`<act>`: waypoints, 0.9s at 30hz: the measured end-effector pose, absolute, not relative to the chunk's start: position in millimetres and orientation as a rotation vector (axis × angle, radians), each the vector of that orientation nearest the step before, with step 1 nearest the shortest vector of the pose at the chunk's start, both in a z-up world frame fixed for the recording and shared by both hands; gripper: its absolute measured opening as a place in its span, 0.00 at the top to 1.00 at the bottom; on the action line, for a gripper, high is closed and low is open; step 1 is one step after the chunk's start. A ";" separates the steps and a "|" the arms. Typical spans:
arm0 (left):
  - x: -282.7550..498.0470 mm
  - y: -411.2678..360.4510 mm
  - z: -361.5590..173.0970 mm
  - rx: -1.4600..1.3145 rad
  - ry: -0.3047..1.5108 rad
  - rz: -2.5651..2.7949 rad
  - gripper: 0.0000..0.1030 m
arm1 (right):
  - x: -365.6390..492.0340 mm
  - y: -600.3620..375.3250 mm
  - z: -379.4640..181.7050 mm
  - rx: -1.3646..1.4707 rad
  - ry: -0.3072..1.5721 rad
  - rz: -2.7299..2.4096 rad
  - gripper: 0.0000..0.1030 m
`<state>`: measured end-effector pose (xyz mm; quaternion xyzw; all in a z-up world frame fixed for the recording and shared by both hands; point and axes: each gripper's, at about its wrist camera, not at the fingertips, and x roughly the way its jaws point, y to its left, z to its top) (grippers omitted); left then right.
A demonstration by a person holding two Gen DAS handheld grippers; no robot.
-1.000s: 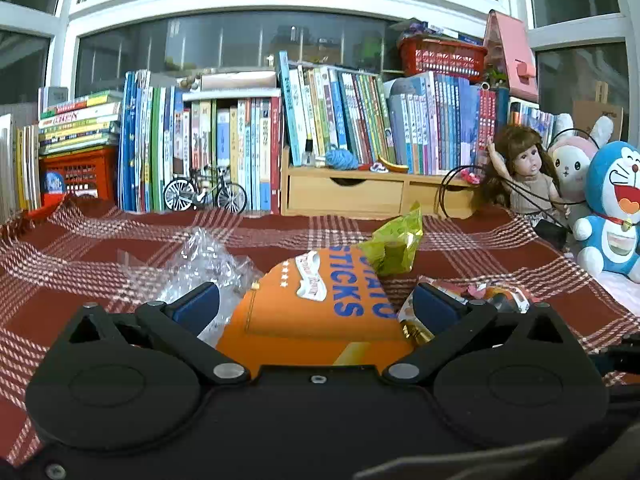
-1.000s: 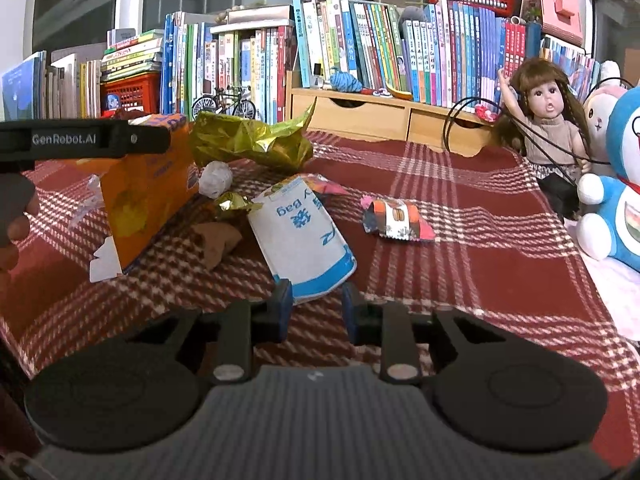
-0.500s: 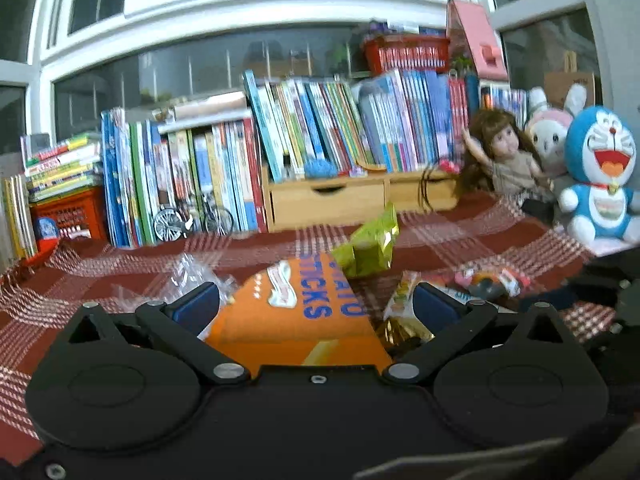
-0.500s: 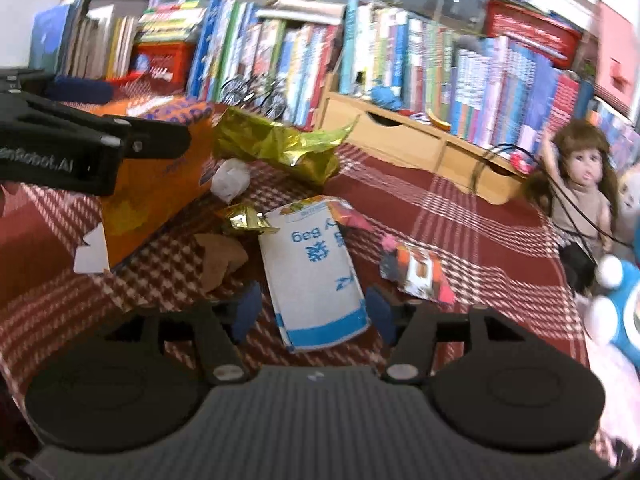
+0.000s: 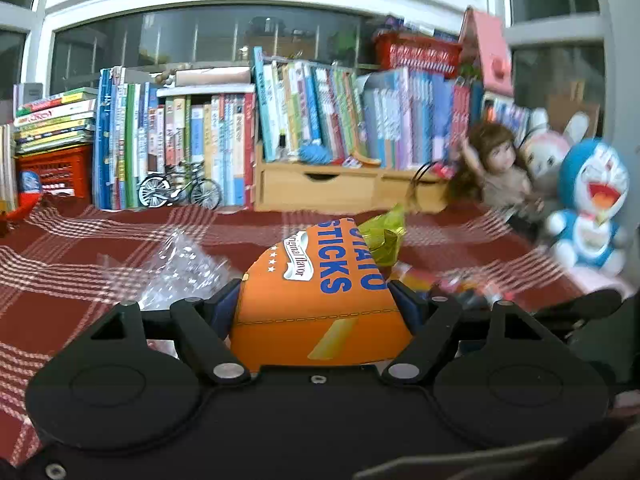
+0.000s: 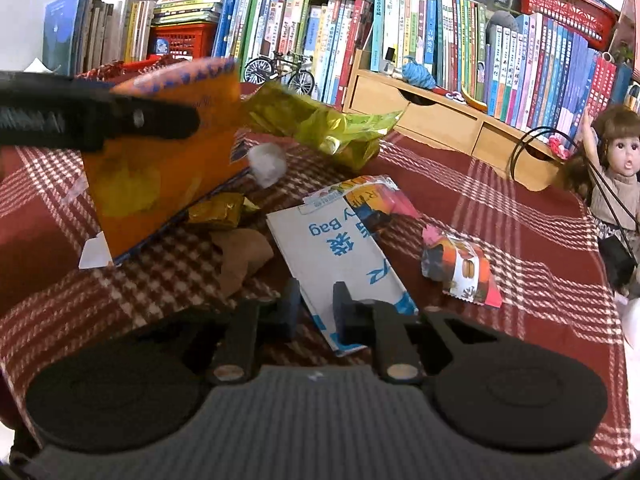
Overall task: Organize books
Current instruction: 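Lift the Potato Sticks box and white paper bag off the tablecloth with both tools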
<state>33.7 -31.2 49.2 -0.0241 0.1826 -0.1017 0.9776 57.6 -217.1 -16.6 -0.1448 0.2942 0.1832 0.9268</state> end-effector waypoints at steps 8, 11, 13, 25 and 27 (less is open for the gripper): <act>35.3 -2.1 80.2 -0.237 0.354 -0.277 0.27 | 70.7 -218.8 -9.4 -0.352 0.573 0.360 0.21; 38.6 12.0 86.0 -0.325 0.363 -0.286 0.27 | 87.0 -219.0 -16.7 -0.361 0.635 0.363 0.20; 41.2 22.1 88.5 -0.381 0.369 -0.299 0.27 | 91.7 -221.4 -18.0 -0.322 0.658 0.377 0.25; 34.0 53.2 85.2 -0.550 0.344 -0.353 0.27 | 64.5 -240.9 3.2 -0.161 0.577 0.344 0.70; 29.0 55.1 87.5 -0.540 0.327 -0.355 0.27 | 59.3 -245.5 9.0 -0.125 0.567 0.343 0.70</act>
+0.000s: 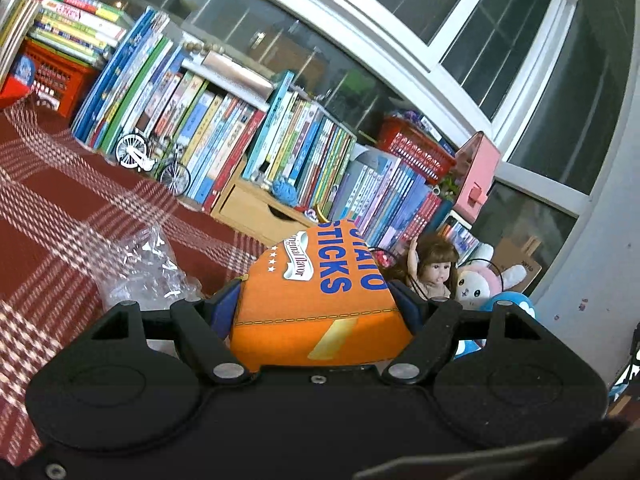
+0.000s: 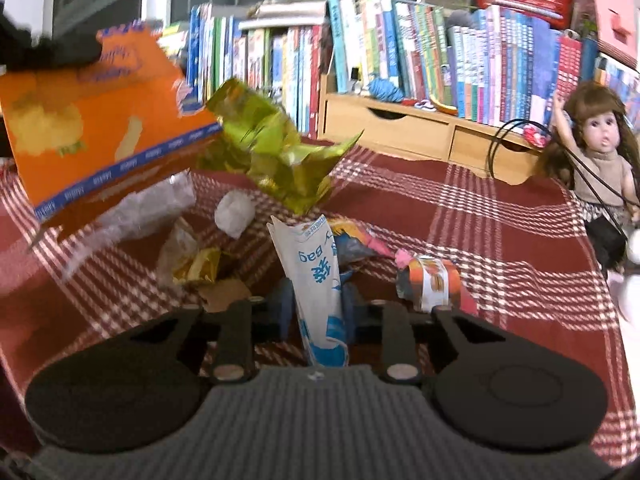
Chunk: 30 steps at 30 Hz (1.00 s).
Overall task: Organize books
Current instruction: 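Lift the Potato Sticks box and white paper bag off the tablecloth with both tools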
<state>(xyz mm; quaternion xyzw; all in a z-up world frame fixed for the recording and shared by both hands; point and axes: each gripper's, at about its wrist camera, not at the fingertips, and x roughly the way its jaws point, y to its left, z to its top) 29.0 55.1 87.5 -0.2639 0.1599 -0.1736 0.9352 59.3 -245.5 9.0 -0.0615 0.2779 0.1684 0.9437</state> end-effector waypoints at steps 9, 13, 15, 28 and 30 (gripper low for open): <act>20.0 80.2 85.8 -0.744 0.318 -0.504 0.28 | 32.1 -249.9 31.2 -0.051 0.515 0.376 0.70; 22.9 91.8 75.9 -0.853 0.357 -0.546 0.28 | 25.7 -248.0 33.2 -0.051 0.513 0.373 0.70; 23.6 96.1 72.2 -0.883 0.369 -0.562 0.28 | 22.6 -247.0 33.8 -0.039 0.515 0.377 0.70; -5.0 115.1 87.6 -0.841 0.272 -0.615 0.28 | 21.5 -232.0 37.8 -0.071 0.520 0.345 0.70; -10.7 117.0 91.4 -0.820 0.272 -0.608 0.27 | 26.7 -233.2 35.9 -0.042 0.540 0.330 0.70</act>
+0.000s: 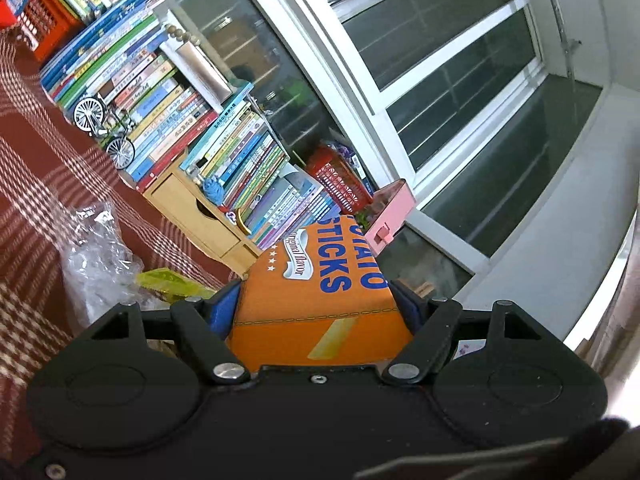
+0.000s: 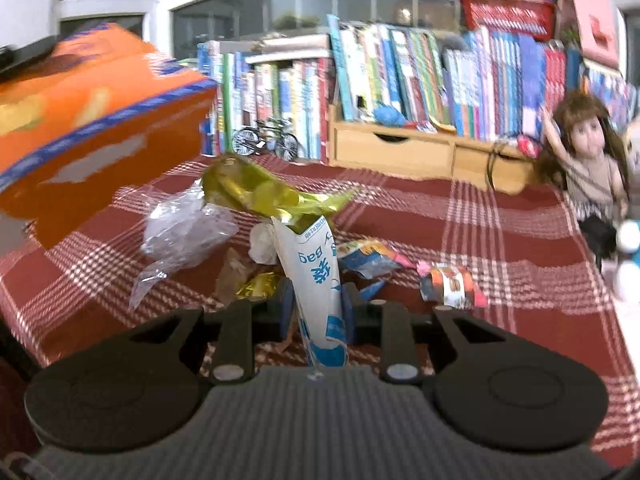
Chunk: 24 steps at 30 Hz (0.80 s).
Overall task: Organize books
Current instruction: 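Lift the Potato Sticks box and white paper bag off the tablecloth with both tools, then lower both held items below the tablecloth edge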
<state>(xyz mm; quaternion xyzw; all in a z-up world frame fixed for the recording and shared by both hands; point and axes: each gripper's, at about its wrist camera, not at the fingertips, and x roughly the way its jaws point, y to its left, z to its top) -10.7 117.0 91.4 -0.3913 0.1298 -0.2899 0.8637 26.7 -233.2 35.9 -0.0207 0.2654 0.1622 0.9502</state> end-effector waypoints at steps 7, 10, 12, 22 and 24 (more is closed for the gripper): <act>-47.6 117.5 98.4 -0.663 0.263 -0.585 0.27 | 4.5 -233.6 32.4 -0.045 0.550 0.368 0.70; -69.0 114.4 98.1 -0.600 0.247 -0.585 0.27 | -9.8 -235.6 33.0 -0.029 0.555 0.385 0.70; -83.7 112.8 96.2 -0.548 0.235 -0.581 0.27 | -21.6 -235.2 33.7 -0.031 0.554 0.394 0.70; -147.0 92.0 68.8 -0.394 0.333 -0.592 0.27 | -78.2 -230.8 22.1 0.004 0.625 0.460 0.70; -159.5 89.1 59.9 -0.373 0.376 -0.574 0.28 | -93.4 -229.5 17.6 0.015 0.656 0.465 0.69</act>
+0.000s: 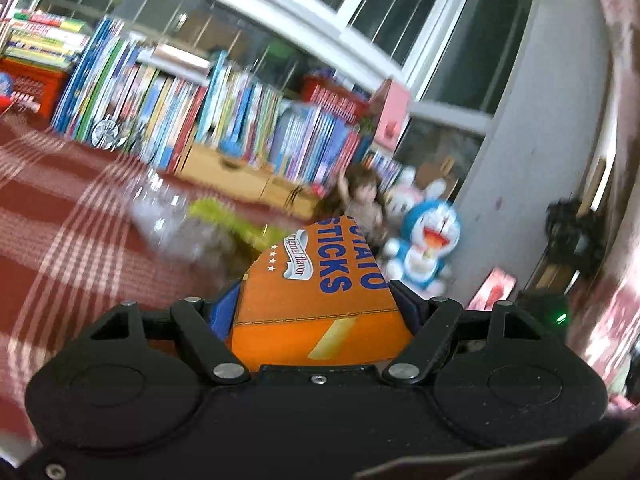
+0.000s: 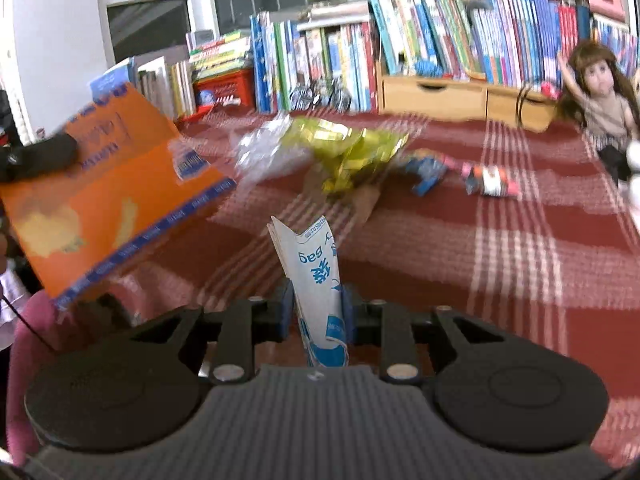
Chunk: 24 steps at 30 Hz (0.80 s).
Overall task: Organize books
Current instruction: 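Lower both held items below the tablecloth edge, then open both tools to drop the box and the white paper bag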
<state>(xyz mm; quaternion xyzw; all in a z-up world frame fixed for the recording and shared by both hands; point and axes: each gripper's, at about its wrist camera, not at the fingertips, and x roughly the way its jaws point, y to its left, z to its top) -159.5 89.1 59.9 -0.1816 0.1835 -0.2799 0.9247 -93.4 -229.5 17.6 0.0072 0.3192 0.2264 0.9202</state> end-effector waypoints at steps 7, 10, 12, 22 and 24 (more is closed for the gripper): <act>-189.3 78.0 20.8 -0.335 0.557 -0.555 0.28 | -144.1 -221.9 -9.7 0.064 0.796 0.517 0.69; -191.0 70.5 -8.8 -0.362 0.697 -0.541 0.28 | -153.0 -216.7 -36.7 0.089 0.897 0.524 0.70; -191.1 62.7 -28.0 -0.337 0.783 -0.495 0.28 | -156.5 -212.8 -55.1 0.092 0.950 0.510 0.70; -172.9 31.4 -95.9 -0.228 0.980 -0.273 0.27 | -145.8 -207.6 -103.6 0.165 1.064 0.466 0.72; -168.1 25.4 -102.3 -0.200 1.002 -0.256 0.27 | -142.6 -207.6 -105.5 0.171 1.063 0.465 0.72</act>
